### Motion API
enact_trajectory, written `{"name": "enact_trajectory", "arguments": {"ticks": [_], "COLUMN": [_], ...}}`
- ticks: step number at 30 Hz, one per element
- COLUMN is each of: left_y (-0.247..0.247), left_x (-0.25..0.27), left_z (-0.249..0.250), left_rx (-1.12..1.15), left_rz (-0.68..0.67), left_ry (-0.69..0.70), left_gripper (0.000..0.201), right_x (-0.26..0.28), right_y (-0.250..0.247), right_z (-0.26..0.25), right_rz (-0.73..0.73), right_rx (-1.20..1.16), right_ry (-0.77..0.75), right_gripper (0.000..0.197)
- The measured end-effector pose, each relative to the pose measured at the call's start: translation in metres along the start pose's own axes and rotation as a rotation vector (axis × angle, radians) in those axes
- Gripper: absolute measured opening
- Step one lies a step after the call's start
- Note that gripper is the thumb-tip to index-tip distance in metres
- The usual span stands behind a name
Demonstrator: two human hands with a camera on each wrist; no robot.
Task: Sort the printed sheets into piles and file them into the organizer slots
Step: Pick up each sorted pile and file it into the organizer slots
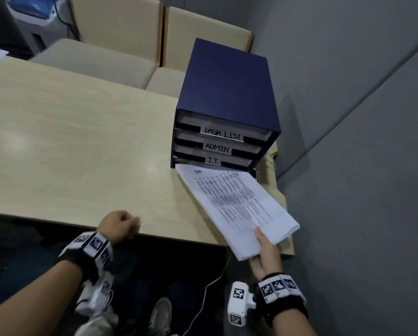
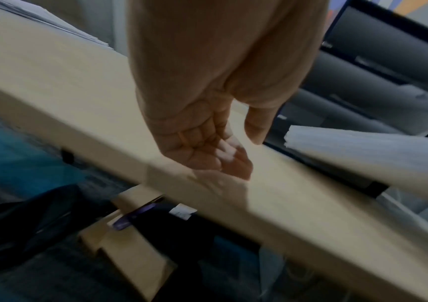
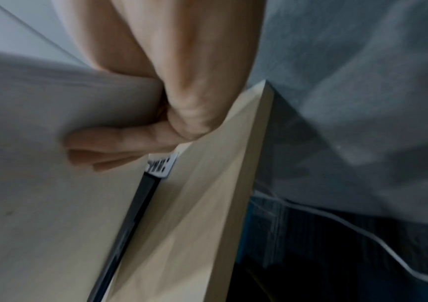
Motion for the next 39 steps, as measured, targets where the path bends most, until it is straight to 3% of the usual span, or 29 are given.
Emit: {"name": "enact_trajectory", "arguments": {"ticks": [3,7,10,14,18,20,22,25,27,29,31,33,35,39], "left_y": [-0.007,-0.025,-0.035,-0.042,-0.048,-0.049,-0.050,-0.053,-0.059,-0.065,-0.075,-0.088,-0.105,-0.159], "left_x": [0.021,0.039,0.053,0.072,0.089,0.092,0.094,0.092,0.084,0.072,0.056,0.040,0.023,-0.012], "left_z": [-0.030,-0.070,-0.108,-0.166,-0.216,-0.230,-0.231,-0.229,-0.233,-0.238,-0.240,-0.238,-0.231,-0.228], "left_rx": [-0.035,-0.025,-0.056,-0.062,-0.009,-0.026,-0.043,-0.080,-0.095,-0.131,-0.184,-0.229,-0.277,-0.346], "left_rz": [0.028,0.069,0.082,-0.004,-0.069,-0.070,-0.060,-0.088,-0.103,-0.122,-0.118,-0.110,-0.120,-0.194], "left_ry": [0.053,0.033,-0.039,-0.219,-0.391,-0.440,-0.476,-0.519,-0.527,-0.524,-0.526,-0.534,-0.529,-0.510], "left_gripper": [0.024,0.030,0.029,0.036,0.045,0.045,0.041,0.038,0.047,0.053,0.053,0.049,0.042,0.038], "right_x": [-0.014,-0.040,-0.058,-0.083,-0.108,-0.115,-0.120,-0.142,-0.152,-0.141,-0.131,-0.109,-0.087,-0.055], "right_y": [0.034,0.087,0.125,0.170,0.190,0.198,0.203,0.206,0.207,0.215,0.215,0.219,0.227,0.271], "right_z": [0.015,0.013,0.015,0.022,0.023,0.022,0.019,0.030,0.037,0.027,0.019,0.026,0.041,0.092], "right_rz": [0.011,0.145,0.164,0.064,0.145,0.175,0.200,0.094,0.098,0.170,0.273,0.192,0.212,-0.150], "right_rx": [-0.079,0.051,0.139,-0.033,0.198,0.179,0.163,0.175,0.128,0.313,0.385,0.520,0.650,0.899], "right_ry": [-0.009,0.023,0.041,0.116,0.175,0.165,0.102,0.098,0.149,0.087,0.056,0.108,0.168,0.277], "right_gripper": [0.033,0.007,0.018,0.009,0.029,0.022,0.009,0.034,0.035,0.015,0.031,0.028,0.015,0.015]}}
Point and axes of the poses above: each hand's wrist, its own x-axis away from the middle knuckle, its own y-axis out of the palm, z = x × y, the point moved 2 cm from there along -x, towards the middle knuckle, and after that the axes turned 4 degrees about -z, right-handed, at the moved point
